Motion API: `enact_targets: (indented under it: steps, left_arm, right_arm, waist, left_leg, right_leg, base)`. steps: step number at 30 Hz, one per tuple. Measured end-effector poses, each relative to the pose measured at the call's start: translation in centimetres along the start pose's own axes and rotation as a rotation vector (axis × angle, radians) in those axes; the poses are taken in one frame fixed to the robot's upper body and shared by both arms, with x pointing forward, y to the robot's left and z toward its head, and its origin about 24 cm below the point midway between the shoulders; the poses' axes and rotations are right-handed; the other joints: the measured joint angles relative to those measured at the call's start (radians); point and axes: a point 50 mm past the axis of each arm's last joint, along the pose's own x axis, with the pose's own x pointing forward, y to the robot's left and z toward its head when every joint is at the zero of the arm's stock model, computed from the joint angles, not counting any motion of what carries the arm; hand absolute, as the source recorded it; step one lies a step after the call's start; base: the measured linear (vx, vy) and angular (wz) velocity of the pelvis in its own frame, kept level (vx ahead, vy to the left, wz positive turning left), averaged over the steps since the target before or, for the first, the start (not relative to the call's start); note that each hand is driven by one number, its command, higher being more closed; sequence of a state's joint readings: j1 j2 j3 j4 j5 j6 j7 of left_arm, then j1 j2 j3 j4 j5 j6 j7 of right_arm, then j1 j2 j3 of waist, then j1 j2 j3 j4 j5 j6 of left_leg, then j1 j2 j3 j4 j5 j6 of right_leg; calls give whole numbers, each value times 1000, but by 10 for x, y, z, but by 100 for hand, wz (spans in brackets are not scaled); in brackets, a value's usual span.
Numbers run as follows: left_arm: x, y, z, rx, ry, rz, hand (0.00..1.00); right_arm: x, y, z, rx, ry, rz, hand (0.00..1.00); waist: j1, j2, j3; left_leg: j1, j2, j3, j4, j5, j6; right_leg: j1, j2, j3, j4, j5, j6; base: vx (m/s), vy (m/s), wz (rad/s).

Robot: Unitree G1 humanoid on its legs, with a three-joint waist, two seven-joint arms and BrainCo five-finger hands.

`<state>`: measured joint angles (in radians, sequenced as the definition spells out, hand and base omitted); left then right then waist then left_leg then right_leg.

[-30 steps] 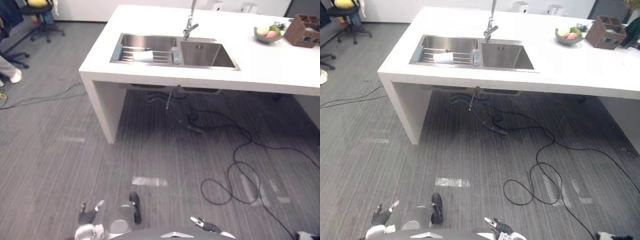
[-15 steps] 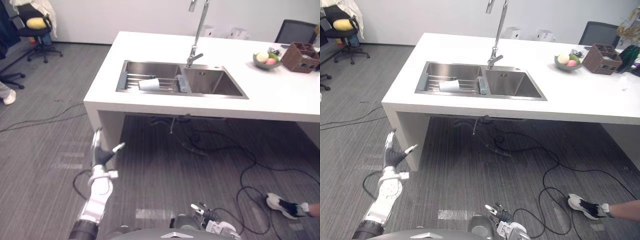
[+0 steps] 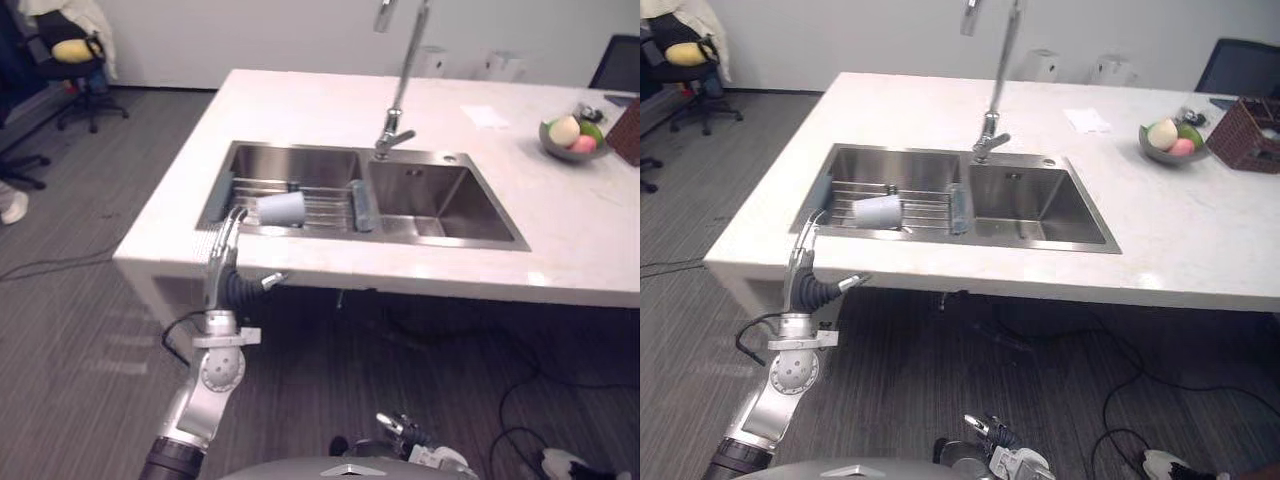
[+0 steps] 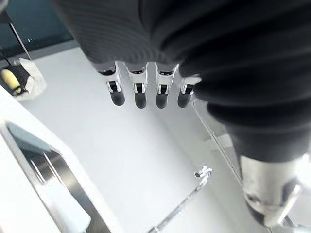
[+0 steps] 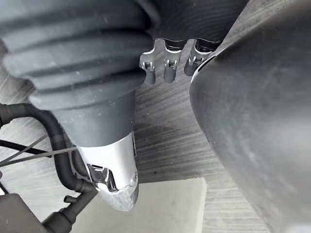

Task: Walk over to the sink, pick up the cup, carry it to the dishwasher, place the cup inside the dishwasher, then close the dishwasher door

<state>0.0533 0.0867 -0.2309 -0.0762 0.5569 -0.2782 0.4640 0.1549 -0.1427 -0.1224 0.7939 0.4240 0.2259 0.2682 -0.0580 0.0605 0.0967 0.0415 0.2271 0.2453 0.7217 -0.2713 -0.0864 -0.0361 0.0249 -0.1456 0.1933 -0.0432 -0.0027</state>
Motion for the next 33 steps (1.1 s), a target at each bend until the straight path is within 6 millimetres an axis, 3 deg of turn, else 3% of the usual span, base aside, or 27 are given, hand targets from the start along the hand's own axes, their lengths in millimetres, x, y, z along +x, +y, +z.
enact_targets:
  steps: [1, 3, 6, 7, 8, 10, 12, 15, 19, 25, 33]
  left_arm:
    - [0, -7, 6, -20, -11, -18, 0]
    - [0, -10, 7, 0, -23, -49, 0]
    - [5, -10, 7, 36, -42, -85, 0]
    - [9, -12, 7, 58, -52, -105, 0]
    - [12, -13, 7, 68, -55, -116, 0]
    - [15, -14, 5, 130, -46, -149, 0]
    - [19, -13, -2, 226, -35, -208, 0]
    - [24, -17, -15, 362, -9, -299, 0]
    - [28, -22, -36, 498, 79, -432, 0]
    - [33, -22, -49, 618, 158, -508, 0]
    - [47, -17, -57, 688, 203, -489, 0]
  right_arm:
    - [-1, -3, -1, -4, 29, -13, 0]
    - [-1, -6, -4, -12, 72, -26, 0]
    - [0, -11, -7, -19, 107, -49, 0]
    - [0, -14, -6, -19, 112, -57, 0]
    - [0, -14, -5, -21, 113, -58, 0]
    - [-2, -18, -4, -26, 123, -60, 0]
    - [1, -13, -6, -36, 118, -48, 0]
    - [2, -9, -5, -52, 109, -41, 0]
    - [4, -5, -6, -88, 120, -45, 0]
    - [7, 0, -3, -126, 134, -48, 0]
    - [9, 6, -8, -151, 164, -48, 0]
  waist:
    - [3, 4, 3]
    - [9, 1, 8]
    - [31, 5, 6]
    - [19, 9, 6]
    - [13, 11, 7]
    - [1, 27, 4]
    - [1, -9, 4]
    - [-7, -16, 2]
    - [-37, -20, 4]
    - [-55, -22, 5]
    - [-59, -48, -5]
  left_leg:
    - [-74, 53, 8, 151, -11, 9]
    - [-97, 62, 2, 167, -36, -3]
    - [-105, -8, -1, -111, -45, 2]
    - [-109, -47, -23, -294, -5, 6]
    - [-108, -67, -44, -375, 29, 13]
    - [-85, -104, -103, -526, 244, 31]
    - [-22, -138, -74, -636, 284, 36]
    - [32, -171, -54, -781, 349, 51]
    - [56, -193, -62, -800, 354, 57]
    - [70, -187, -69, -807, 357, 57]
    - [73, -183, -55, -808, 356, 57]
  right_leg:
    - [51, 19, 3, -34, -7, -18]
    - [131, 19, 21, -70, -19, -35]
    - [194, -5, 63, -121, -32, -33]
    - [202, -15, 63, -129, -36, -27]
    - [208, -19, 61, -133, -39, -22]
    - [221, -13, 89, -132, -67, 18]
    - [206, -47, 111, -110, -88, 34]
    - [183, -67, 123, -107, -98, 46]
    - [207, -82, 109, -113, -105, 57]
    - [225, -78, 104, -124, -105, 57]
    - [229, -75, 122, -147, -92, 56]
  base:
    - [427, -238, -8]
    - [417, -191, -33]
    - [325, -51, -48]
    - [190, 55, -7]
    - [269, 108, -1]
    - [225, 148, -26]
    - [149, 107, -38]
    - [62, 59, -13]
    - [32, 28, 7]
    - [-55, -22, 2]
    - [-40, -8, -6]
